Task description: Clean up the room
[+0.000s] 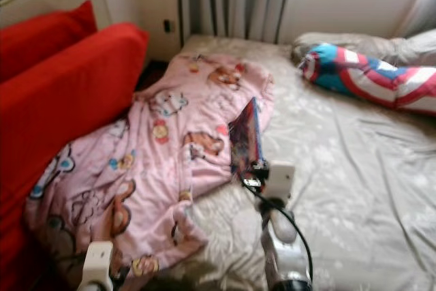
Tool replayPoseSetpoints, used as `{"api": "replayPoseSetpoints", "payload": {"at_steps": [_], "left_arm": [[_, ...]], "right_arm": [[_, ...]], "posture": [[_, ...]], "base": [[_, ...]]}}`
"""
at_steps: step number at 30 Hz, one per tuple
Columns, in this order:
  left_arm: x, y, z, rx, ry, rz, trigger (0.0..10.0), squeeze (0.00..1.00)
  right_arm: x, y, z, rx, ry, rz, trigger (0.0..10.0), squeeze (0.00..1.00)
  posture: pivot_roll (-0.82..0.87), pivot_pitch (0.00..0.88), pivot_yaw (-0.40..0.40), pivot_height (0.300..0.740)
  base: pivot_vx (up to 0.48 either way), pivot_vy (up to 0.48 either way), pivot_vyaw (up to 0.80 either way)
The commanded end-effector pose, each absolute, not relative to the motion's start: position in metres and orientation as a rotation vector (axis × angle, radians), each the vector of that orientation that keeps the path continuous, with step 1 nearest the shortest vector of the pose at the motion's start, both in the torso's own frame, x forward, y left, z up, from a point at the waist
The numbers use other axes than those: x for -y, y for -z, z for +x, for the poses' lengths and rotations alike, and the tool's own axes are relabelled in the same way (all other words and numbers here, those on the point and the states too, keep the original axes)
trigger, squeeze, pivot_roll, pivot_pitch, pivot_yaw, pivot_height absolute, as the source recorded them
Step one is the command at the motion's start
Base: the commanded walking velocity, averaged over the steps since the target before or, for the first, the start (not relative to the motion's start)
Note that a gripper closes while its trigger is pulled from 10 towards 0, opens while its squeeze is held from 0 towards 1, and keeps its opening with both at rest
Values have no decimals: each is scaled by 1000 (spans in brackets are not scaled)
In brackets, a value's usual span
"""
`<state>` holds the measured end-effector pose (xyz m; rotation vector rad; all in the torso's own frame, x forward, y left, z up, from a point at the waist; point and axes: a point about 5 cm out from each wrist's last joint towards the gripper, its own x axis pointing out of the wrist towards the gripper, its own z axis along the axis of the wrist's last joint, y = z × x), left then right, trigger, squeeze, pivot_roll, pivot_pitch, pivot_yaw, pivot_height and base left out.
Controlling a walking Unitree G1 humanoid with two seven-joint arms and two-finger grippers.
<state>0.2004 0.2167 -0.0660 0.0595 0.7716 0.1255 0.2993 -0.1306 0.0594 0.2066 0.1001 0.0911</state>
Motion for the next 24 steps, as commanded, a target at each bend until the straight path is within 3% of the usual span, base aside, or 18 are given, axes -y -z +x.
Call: {"api": "replayPoseSetpoints", "payload": {"at_steps": [1,24], "left_arm": [[-212,68,198,-784,-109,75,10000,0],[-216,70,194,-805,-107,82,10000,0]], "right_arm": [[140,-64,300,-58,-46,211,10000,0],[137,-67,301,-37,-50,214,10000,0]], "posture": [[-32,17,-52,727],[-33,35,-52,727]], "base": [[0,-480,0],[0,-407,0]]}}
